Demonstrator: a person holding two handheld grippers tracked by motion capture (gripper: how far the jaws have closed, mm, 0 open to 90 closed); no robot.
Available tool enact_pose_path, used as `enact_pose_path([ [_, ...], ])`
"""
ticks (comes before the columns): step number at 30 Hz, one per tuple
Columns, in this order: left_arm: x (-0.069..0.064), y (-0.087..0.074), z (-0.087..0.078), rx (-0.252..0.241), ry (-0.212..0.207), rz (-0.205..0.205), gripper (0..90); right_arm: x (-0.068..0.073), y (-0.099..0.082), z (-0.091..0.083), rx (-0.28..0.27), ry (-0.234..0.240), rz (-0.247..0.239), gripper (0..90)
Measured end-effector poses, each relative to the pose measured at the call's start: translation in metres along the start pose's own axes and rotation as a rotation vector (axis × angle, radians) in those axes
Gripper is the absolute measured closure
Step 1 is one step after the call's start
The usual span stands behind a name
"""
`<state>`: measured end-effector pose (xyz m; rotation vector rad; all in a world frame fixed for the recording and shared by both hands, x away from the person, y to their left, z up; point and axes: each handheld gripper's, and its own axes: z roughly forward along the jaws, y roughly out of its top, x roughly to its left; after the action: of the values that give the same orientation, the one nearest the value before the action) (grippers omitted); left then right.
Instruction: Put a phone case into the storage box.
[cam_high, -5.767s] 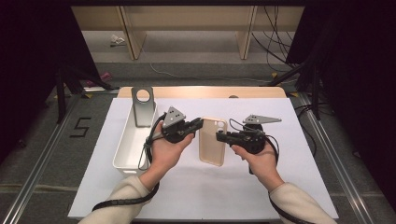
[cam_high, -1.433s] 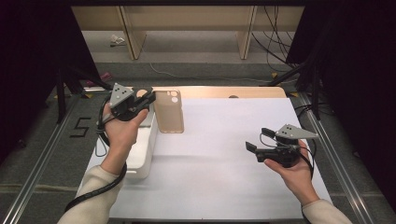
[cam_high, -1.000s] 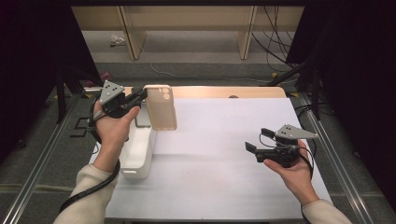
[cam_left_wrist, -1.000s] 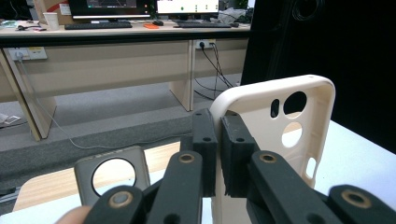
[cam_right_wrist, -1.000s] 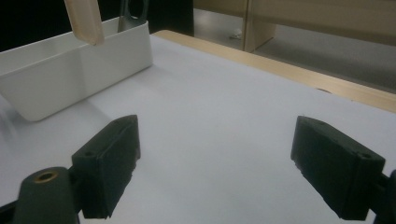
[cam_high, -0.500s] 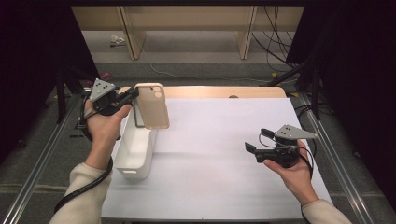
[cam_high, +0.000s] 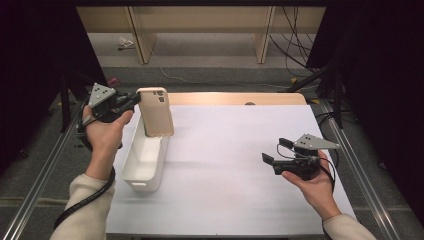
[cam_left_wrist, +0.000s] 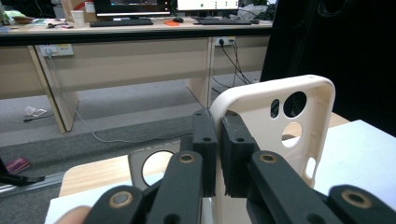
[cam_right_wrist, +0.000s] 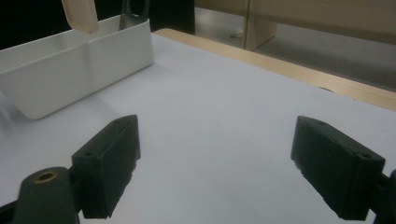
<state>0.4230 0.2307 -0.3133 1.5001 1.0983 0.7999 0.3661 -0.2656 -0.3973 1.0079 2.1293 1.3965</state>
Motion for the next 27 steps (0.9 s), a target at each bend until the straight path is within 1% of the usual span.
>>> enact_pose_path([
  [7, 0.006, 0.001, 0.003, 0.001, 0.009, 0.004, 85.3, 0.000, -0.002, 0.000, 0.004, -0.001, 0.001, 16.6],
  [11, 0.010, 0.000, 0.006, 0.005, 0.016, 0.012, 85.3, -0.001, -0.004, -0.002, 0.007, -0.004, 0.008, 16.5],
  [18, 0.017, 0.000, 0.015, 0.012, 0.025, 0.014, 85.3, -0.002, -0.006, -0.003, 0.011, -0.005, 0.010, 16.6],
  [23, 0.025, 0.004, 0.017, 0.019, 0.045, 0.015, 85.3, -0.002, -0.006, -0.003, 0.012, -0.006, 0.012, 16.6],
  [27, 0.030, 0.007, 0.018, 0.024, 0.061, 0.027, 85.3, -0.002, -0.006, -0.003, 0.011, -0.007, 0.012, 16.6],
])
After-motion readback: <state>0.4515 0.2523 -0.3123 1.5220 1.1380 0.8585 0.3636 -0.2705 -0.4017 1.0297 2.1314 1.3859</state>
